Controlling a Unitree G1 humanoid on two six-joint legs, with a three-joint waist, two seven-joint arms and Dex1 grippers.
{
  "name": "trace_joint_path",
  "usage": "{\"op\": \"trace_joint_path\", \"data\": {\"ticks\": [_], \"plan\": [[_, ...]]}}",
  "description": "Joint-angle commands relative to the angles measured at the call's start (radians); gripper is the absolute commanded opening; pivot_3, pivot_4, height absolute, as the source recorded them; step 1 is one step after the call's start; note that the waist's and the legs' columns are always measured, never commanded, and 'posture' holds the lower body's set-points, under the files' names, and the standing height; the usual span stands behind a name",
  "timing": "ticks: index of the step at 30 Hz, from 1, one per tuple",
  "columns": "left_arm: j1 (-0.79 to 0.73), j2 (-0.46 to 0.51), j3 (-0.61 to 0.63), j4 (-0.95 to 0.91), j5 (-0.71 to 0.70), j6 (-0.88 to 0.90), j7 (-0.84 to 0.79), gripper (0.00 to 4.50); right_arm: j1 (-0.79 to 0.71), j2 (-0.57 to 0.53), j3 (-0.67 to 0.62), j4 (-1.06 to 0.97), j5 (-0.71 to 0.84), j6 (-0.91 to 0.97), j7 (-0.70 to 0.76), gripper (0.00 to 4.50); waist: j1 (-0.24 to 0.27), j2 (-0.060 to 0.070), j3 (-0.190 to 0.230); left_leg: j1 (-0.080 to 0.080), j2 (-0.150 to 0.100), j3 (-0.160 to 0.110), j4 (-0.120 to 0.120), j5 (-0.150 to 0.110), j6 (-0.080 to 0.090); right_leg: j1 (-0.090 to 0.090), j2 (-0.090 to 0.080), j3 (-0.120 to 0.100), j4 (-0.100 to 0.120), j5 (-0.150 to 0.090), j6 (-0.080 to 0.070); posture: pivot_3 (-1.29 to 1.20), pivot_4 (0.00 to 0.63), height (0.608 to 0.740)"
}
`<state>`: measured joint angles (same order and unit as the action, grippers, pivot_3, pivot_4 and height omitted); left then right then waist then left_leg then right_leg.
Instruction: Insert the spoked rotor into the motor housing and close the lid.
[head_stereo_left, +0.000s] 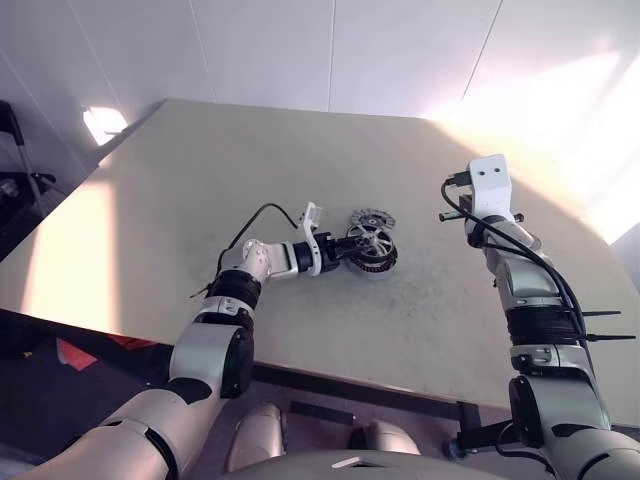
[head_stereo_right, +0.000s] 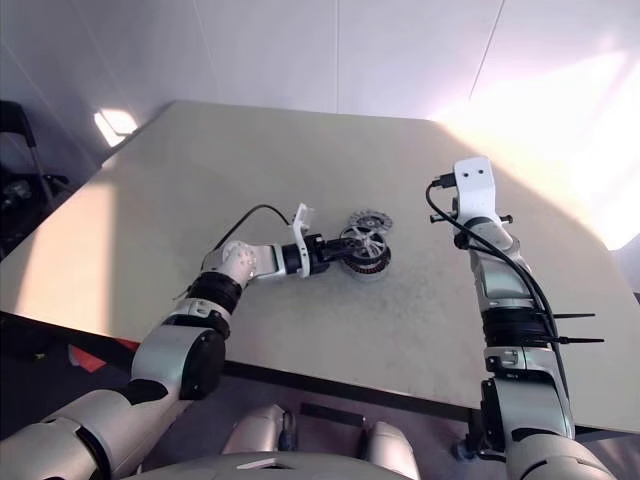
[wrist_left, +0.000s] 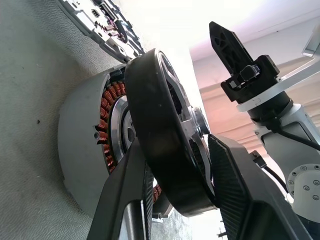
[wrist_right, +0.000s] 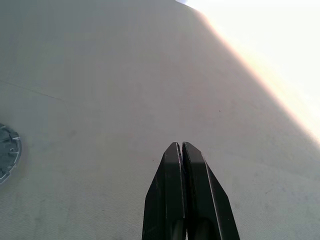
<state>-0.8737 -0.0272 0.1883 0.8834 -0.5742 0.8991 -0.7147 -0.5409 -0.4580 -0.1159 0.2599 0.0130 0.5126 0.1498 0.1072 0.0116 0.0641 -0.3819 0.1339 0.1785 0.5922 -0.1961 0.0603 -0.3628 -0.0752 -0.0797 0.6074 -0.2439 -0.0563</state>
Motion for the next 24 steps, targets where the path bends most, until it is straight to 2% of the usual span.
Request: {"op": "trace_joint_path", "data": {"ticks": [1,5,17,21,24], "plan": [[-0.026,-0.005,-0.002,0.003,0.018,-0.026,-0.005,1.66,-0.008,-0.007,-0.024,-0.054,-0.001,-0.006,-0.009,0.00,0.000,0.000,0.000,0.000,0.000,0.000,0.000,0.000,0.000,0.000,0.000,0.000,0.000,0.000,0.000,0.00,0.000,0.740],[-0.034,-0.002,0.013,0.016,0.024,-0.035,0.016,2.91,-0.009,0.001,-0.016,-0.058,0.000,-0.011,-0.006,0.00,0.001,0.000,0.000,0.001,0.000,0.000,0.001,-0.001,-0.001,0.002,0.000,0.000,0.000,0.000,0.000,0.00,0.000,0.740],[-0.061,0.082,0.053,-0.082,-0.005,-0.034,0.010,2.91,0.001,0.016,-0.003,-0.102,0.018,-0.033,0.044,0.00,-0.004,0.001,0.002,-0.002,0.000,0.000,0.001,0.000,0.001,-0.002,0.000,0.000,0.000,0.000,0.000,0.00,0.000,0.740],[-0.029,0.114,0.046,-0.197,-0.018,-0.009,-0.005,2.91,0.032,0.034,-0.003,-0.191,0.082,-0.039,0.131,0.00,-0.004,0.002,0.005,-0.003,0.000,0.000,0.001,-0.001,0.002,-0.003,0.000,0.000,0.000,0.000,0.000,0.00,0.000,0.740],[0.024,0.138,0.018,-0.311,-0.008,-0.022,-0.024,2.91,0.084,0.044,0.012,-0.314,0.176,-0.016,0.257,0.00,-0.002,0.002,0.005,-0.004,0.000,0.000,0.001,-0.001,0.004,-0.003,0.000,-0.001,0.000,0.000,0.000,0.00,0.000,0.740]]}}
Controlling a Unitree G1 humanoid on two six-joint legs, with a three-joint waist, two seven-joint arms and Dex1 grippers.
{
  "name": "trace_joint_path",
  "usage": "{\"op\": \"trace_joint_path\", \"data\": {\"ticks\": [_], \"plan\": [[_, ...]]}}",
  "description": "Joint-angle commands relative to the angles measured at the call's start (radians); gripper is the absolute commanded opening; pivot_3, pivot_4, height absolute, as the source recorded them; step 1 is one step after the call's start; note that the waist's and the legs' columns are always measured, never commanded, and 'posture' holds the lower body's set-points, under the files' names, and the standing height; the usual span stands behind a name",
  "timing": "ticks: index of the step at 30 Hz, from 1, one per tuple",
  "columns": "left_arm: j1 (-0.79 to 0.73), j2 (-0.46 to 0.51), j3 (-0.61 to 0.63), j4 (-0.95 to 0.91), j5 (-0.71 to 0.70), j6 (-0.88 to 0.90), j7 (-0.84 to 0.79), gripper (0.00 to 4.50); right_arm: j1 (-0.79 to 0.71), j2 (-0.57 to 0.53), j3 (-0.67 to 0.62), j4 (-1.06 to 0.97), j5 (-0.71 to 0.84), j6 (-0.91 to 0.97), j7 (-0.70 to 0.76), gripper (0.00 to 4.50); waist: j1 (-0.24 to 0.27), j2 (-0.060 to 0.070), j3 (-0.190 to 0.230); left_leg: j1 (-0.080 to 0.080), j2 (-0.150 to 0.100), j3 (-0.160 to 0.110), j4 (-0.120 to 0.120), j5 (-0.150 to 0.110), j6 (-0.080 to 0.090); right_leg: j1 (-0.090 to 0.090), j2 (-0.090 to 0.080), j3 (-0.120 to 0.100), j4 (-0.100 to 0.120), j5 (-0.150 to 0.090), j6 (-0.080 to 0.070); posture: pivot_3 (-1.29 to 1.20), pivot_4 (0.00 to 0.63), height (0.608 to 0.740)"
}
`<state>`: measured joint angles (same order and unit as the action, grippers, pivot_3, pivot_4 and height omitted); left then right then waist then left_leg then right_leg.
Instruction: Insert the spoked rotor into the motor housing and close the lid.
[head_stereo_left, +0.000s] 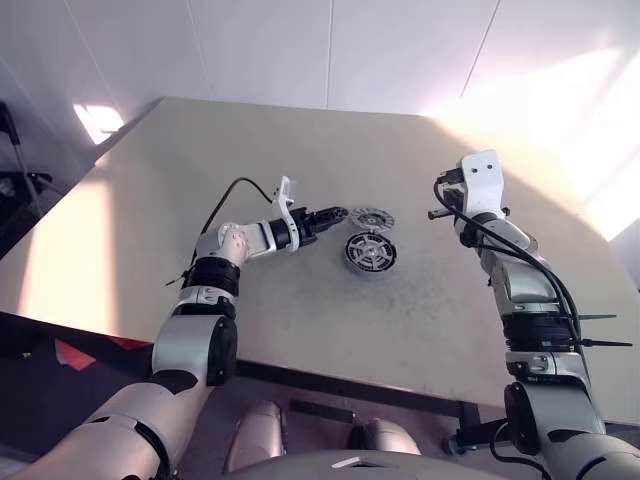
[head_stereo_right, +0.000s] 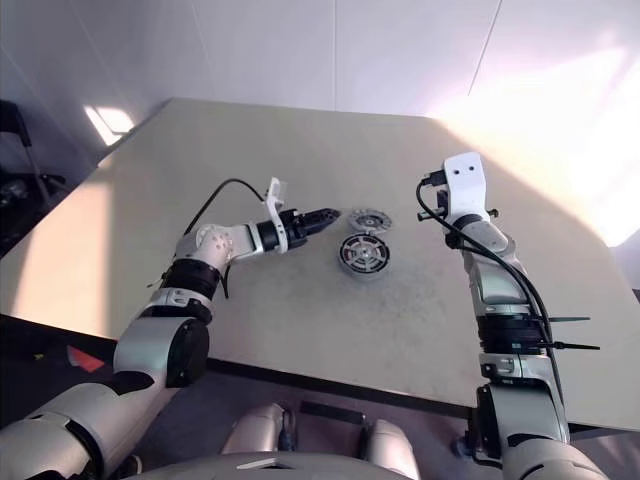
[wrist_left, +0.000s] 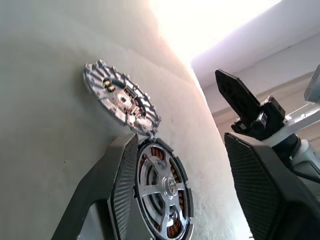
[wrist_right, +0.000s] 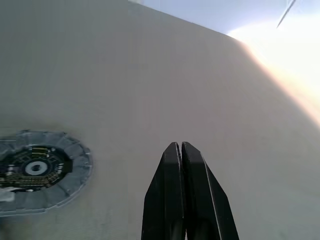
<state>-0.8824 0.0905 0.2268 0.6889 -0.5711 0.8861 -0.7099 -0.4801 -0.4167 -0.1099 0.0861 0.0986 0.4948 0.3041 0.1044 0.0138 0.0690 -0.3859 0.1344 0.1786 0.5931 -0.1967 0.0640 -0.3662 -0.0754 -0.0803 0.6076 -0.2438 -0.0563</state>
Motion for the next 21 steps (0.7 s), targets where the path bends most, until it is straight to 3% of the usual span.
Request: {"op": "trace_joint_path", "data": {"ticks": [1,8,21], "plan": [[0.061,0.031,-0.041,-0.164,0.006,-0.033,-0.037,2.91,0.053,-0.007,0.028,-0.184,0.107,0.009,0.146,0.00,0.001,0.000,0.000,0.000,0.000,0.000,0.000,0.000,0.000,0.000,0.000,0.000,0.000,0.000,0.000,0.00,0.000,0.740],[0.221,0.125,-0.177,-0.332,0.133,-0.183,-0.052,2.91,0.179,-0.065,0.152,-0.262,0.085,0.077,0.249,0.00,0.000,0.001,0.001,0.000,0.000,0.000,0.001,-0.002,-0.003,0.000,0.000,0.000,0.000,0.000,0.000,0.00,0.000,0.740],[0.347,0.167,-0.220,-0.402,0.203,-0.253,-0.010,2.91,0.164,-0.015,0.216,-0.220,0.080,0.099,0.258,0.00,-0.005,0.001,0.001,0.002,0.000,0.000,0.000,-0.001,-0.005,0.002,0.000,0.000,0.000,0.001,0.001,0.00,0.000,0.740]]}}
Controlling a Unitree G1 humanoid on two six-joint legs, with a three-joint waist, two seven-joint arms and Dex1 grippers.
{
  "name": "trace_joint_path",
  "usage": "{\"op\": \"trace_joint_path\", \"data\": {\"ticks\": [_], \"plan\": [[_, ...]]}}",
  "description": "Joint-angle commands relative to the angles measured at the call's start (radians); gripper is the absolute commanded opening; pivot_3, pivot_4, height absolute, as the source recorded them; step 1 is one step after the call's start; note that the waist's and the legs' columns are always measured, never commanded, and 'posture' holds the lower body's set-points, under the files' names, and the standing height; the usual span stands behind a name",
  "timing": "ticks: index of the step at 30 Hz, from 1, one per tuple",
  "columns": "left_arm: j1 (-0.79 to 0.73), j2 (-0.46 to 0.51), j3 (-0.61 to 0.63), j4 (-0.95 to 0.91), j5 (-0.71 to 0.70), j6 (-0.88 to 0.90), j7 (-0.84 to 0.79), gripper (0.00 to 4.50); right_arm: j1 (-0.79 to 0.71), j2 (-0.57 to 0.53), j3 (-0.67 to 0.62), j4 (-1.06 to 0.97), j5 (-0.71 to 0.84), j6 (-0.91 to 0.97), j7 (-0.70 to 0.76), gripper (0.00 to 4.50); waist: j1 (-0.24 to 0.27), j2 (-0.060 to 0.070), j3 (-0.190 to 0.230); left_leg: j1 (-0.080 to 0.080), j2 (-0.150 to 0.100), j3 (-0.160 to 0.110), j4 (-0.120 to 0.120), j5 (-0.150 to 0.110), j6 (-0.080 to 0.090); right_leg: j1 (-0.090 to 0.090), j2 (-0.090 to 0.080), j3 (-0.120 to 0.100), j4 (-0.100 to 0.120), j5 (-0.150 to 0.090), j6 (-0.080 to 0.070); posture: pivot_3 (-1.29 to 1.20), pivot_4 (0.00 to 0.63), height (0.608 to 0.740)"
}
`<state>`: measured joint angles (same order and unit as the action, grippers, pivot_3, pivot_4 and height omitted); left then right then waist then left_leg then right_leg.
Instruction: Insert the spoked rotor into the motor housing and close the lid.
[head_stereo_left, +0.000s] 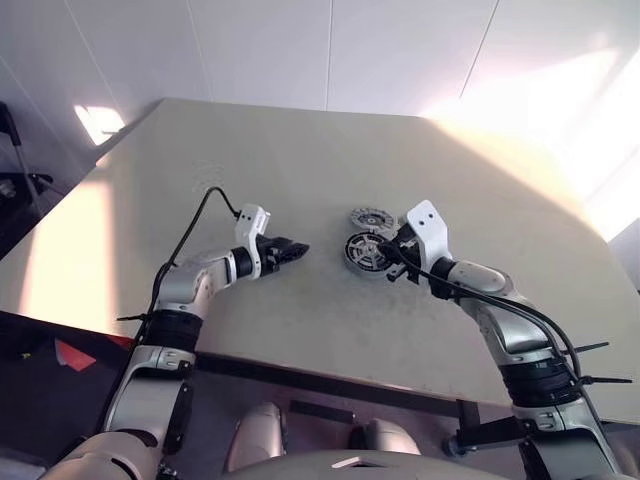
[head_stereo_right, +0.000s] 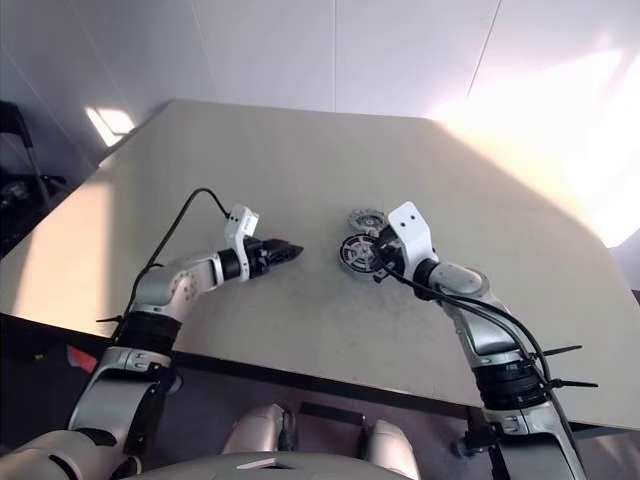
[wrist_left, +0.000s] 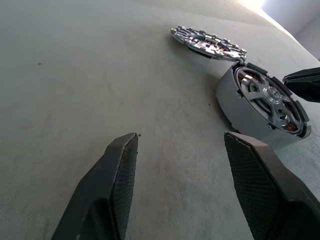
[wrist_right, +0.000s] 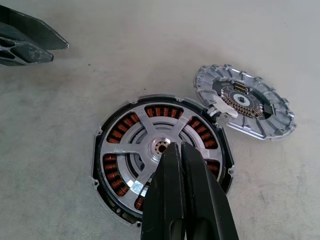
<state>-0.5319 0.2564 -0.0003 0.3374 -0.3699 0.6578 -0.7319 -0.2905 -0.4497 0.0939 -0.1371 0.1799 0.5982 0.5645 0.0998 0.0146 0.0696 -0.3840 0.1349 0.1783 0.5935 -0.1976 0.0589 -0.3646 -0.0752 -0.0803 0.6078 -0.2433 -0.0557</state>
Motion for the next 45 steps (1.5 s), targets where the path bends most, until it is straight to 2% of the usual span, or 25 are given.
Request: {"op": "trace_joint_path", "data": {"ticks": [1,4,8,15,16,18,20,23,27,37,45], "plan": [[0.000,0.000,0.006,-0.054,0.002,-0.024,0.016,2.91,-0.026,0.029,0.022,0.033,-0.009,-0.004,-0.008,0.00,-0.001,0.000,0.000,0.000,0.000,0.000,0.000,0.000,0.000,0.000,0.000,0.000,0.000,0.000,0.000,0.00,0.000,0.740],[0.003,0.000,0.004,-0.062,0.002,-0.025,0.025,2.91,-0.013,0.024,0.063,0.080,-0.056,-0.026,-0.013,0.00,-0.002,0.000,0.000,0.000,0.000,0.000,0.000,0.000,0.000,0.000,0.000,0.000,0.000,0.000,0.000,0.00,0.000,0.740],[0.004,0.002,0.006,-0.060,0.002,-0.029,0.033,2.91,-0.020,0.007,0.045,0.020,-0.035,-0.045,0.015,0.00,-0.002,0.000,0.000,0.004,0.000,0.000,0.000,0.000,0.000,0.004,0.000,0.000,0.000,0.000,0.000,0.00,0.000,0.740],[0.009,0.005,-0.016,-0.061,0.020,-0.064,0.023,2.91,-0.088,-0.098,0.025,-0.084,-0.020,-0.097,0.137,0.00,-0.002,0.000,0.000,0.001,0.000,0.000,0.000,0.000,0.000,0.001,0.000,0.000,0.000,0.000,0.000,0.00,0.000,0.740],[0.007,0.003,-0.017,-0.058,0.025,-0.074,0.026,2.91,-0.098,-0.135,0.031,-0.087,-0.025,-0.106,0.176,0.00,-0.002,0.000,0.000,0.001,0.000,0.000,0.000,0.000,0.000,0.001,0.000,0.000,0.000,0.000,0.000,0.00,0.000,0.740],[-0.011,-0.001,-0.010,-0.055,0.034,-0.082,0.047,2.91,-0.087,-0.325,0.100,-0.095,-0.100,-0.242,0.364,0.00,0.007,0.001,0.000,0.001,0.000,0.000,0.000,0.000,0.000,0.002,0.000,0.000,0.000,0.000,0.000,0.00,0.000,0.740],[-0.019,-0.001,-0.010,-0.051,0.042,-0.091,0.056,2.91,-0.091,-0.428,0.142,-0.073,-0.140,-0.330,0.456,0.00,0.016,-0.001,0.001,0.000,0.000,0.000,0.002,-0.001,0.002,0.003,0.000,0.000,-0.001,0.000,0.000,0.00,0.000,0.740],[-0.020,-0.002,-0.009,-0.052,0.042,-0.098,0.059,2.95,-0.161,-0.491,0.184,0.044,-0.221,-0.479,0.512,0.64,0.012,-0.001,0.001,0.002,0.000,0.000,0.003,-0.002,0.003,0.004,0.000,0.000,-0.001,0.000,0.001,0.00,0.000,0.740],[-0.008,-0.004,-0.003,-0.061,0.040,-0.102,0.064,2.95,-0.251,-0.471,0.223,0.157,-0.291,-0.624,0.542,2.00,0.000,-0.001,0.001,0.002,0.000,0.000,0.004,-0.001,0.001,0.003,0.000,0.000,0.002,0.000,0.000,0.00,0.000,0.740],[0.015,0.001,0.013,-0.089,0.032,-0.090,0.088,2.95,-0.327,-0.390,0.313,0.328,-0.407,-0.832,0.591,2.00,-0.002,-0.001,0.001,-0.003,0.001,0.000,0.007,0.000,0.007,-0.001,0.000,0.000,0.004,0.000,0.000,0.00,0.000,0.740],[0.018,0.005,0.015,-0.091,0.030,-0.089,0.094,2.95,-0.376,-0.338,0.339,0.447,-0.468,-0.923,0.584,2.00,-0.004,-0.001,0.001,-0.002,0.002,0.000,0.013,-0.001,0.005,-0.001,0.000,0.000,0.011,0.000,0.000,0.00,0.000,0.740]]}}
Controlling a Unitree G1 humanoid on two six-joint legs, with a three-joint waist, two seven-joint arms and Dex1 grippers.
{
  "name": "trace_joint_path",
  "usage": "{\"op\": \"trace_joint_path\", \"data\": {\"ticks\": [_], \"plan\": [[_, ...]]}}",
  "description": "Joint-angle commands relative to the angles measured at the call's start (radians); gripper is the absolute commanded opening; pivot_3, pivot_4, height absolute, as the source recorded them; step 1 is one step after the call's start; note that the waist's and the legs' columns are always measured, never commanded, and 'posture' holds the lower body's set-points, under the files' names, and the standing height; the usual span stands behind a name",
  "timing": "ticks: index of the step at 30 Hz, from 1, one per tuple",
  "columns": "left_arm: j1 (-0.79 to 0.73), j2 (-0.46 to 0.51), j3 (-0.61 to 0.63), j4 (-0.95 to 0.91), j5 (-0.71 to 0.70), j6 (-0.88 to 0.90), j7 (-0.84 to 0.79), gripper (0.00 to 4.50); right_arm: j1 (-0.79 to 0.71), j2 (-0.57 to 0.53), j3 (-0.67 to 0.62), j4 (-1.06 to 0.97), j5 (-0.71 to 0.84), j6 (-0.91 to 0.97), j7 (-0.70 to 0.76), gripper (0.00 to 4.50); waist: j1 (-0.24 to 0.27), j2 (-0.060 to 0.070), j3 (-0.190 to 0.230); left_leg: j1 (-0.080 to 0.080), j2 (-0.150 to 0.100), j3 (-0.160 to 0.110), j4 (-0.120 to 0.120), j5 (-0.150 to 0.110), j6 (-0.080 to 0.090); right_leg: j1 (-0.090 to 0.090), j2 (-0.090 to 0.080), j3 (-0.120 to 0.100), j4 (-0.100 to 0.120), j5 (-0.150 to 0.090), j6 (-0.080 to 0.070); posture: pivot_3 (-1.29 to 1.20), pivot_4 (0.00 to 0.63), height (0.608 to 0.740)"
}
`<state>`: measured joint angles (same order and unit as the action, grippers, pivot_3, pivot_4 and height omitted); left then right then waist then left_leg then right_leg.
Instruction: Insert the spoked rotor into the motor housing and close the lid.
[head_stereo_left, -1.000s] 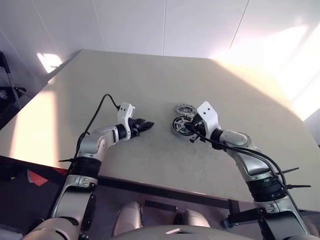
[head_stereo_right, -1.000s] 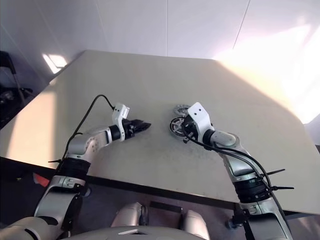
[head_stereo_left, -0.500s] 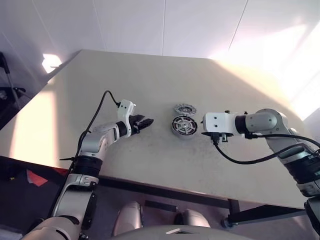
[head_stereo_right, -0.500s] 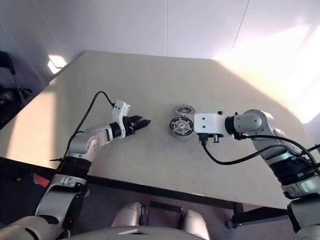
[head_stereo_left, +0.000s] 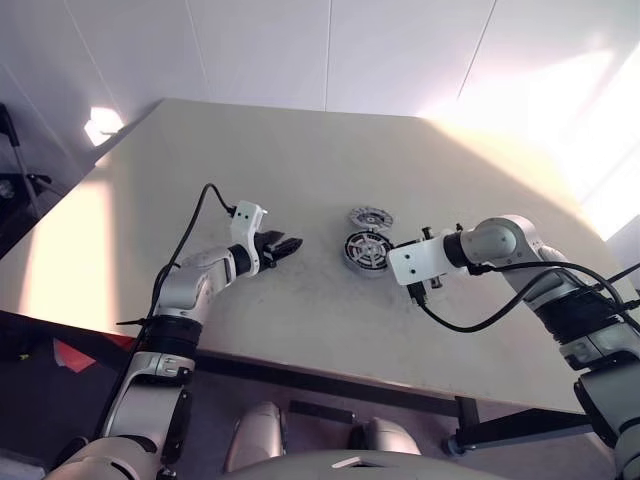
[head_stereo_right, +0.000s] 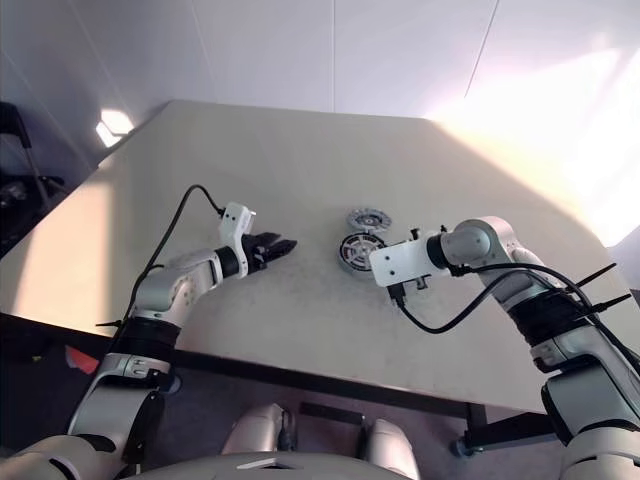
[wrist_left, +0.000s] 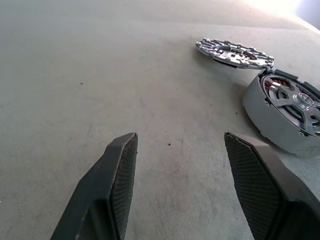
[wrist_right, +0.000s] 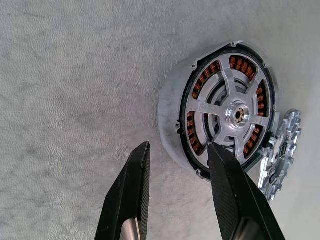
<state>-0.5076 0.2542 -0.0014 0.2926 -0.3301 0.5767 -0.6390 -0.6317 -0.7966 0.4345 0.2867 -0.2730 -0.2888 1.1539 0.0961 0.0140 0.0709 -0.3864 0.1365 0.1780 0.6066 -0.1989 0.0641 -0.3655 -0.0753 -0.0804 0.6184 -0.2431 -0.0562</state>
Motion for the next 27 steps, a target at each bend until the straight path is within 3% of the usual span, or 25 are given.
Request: {"op": "trace_joint_path", "data": {"ticks": [1,12,27], "plan": [[-0.006,0.007,0.016,-0.046,-0.009,-0.009,0.003,2.95,-0.038,0.015,0.000,0.038,-0.022,-0.046,-0.007,2.00,0.000,0.000,0.000,0.000,0.000,0.000,0.001,0.000,0.000,0.000,0.000,0.000,0.001,0.000,0.000,0.00,0.000,0.740],[0.016,0.000,0.010,-0.061,-0.009,0.000,0.013,2.95,-0.175,0.047,0.011,0.257,-0.128,-0.176,-0.070,2.00,-0.001,0.000,0.000,0.000,0.000,0.000,0.005,0.000,-0.001,0.000,0.000,0.000,0.004,0.001,-0.001,0.00,0.000,0.740],[0.028,0.005,0.012,-0.078,-0.009,0.017,0.018,2.95,-0.208,0.115,0.023,0.365,-0.173,-0.234,-0.105,2.00,-0.019,0.000,0.000,0.000,0.001,0.000,0.005,0.000,-0.001,0.000,0.000,0.000,0.005,0.001,-0.001,0.00,0.000,0.740]]}}
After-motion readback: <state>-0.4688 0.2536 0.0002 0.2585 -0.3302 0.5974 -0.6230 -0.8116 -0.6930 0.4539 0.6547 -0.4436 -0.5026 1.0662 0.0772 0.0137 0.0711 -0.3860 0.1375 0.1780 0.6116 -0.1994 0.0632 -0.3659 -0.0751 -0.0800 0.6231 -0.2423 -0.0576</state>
